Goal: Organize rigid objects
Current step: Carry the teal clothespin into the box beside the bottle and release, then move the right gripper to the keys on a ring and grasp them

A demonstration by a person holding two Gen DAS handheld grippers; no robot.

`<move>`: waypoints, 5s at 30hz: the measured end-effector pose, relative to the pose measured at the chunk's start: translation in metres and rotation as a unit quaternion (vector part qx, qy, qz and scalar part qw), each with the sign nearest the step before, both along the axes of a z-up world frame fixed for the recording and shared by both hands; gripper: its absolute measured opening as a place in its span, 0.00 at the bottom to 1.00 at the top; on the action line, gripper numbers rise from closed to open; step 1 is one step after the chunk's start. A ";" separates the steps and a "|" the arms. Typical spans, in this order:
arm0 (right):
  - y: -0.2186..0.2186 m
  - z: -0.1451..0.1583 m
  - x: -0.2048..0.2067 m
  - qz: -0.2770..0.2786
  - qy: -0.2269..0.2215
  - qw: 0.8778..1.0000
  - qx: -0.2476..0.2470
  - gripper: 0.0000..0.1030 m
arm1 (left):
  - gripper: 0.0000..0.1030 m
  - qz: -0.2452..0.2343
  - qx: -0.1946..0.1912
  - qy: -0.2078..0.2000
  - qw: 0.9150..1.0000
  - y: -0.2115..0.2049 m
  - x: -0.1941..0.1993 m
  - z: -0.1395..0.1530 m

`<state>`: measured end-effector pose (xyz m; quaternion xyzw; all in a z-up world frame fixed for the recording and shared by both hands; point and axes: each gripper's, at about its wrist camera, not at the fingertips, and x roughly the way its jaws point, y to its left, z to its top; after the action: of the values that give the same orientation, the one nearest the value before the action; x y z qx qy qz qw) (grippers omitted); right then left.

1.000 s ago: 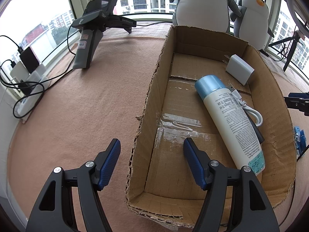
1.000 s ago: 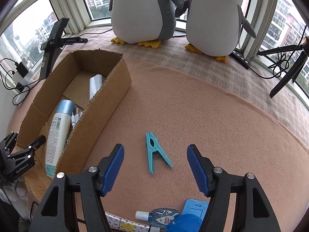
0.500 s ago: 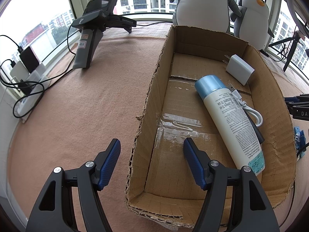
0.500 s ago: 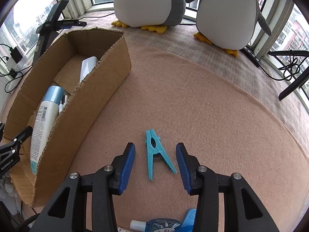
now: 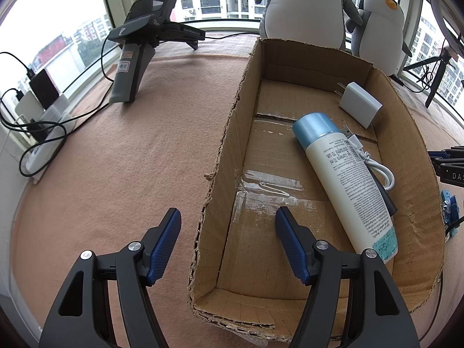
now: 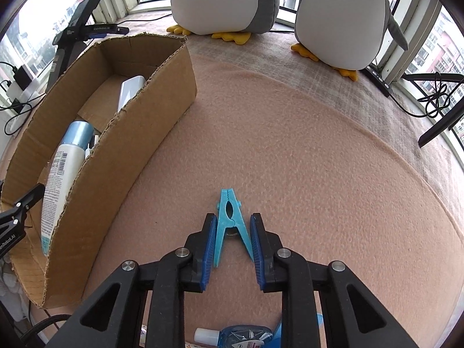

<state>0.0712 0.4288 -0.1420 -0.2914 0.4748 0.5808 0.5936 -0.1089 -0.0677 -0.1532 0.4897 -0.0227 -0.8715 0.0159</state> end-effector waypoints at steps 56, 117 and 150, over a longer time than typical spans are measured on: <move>0.029 0.091 -0.095 0.011 0.027 0.995 0.097 0.20 | 0.66 -0.004 -0.001 0.000 1.000 -0.002 -0.001 0.000; -0.220 0.155 -0.007 -0.229 -0.005 0.967 0.114 0.61 | 0.66 -0.041 -0.035 0.002 0.999 0.004 -0.001 0.002; -0.113 0.023 -0.109 0.019 -0.012 1.000 -0.004 0.25 | 0.66 -0.048 0.028 0.006 0.998 -0.010 0.000 -0.002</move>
<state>-0.0381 0.3156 -0.1187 -0.3093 0.4647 0.5864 0.5869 -0.1084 -0.0776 -0.1554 0.4831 -0.0216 -0.8744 -0.0397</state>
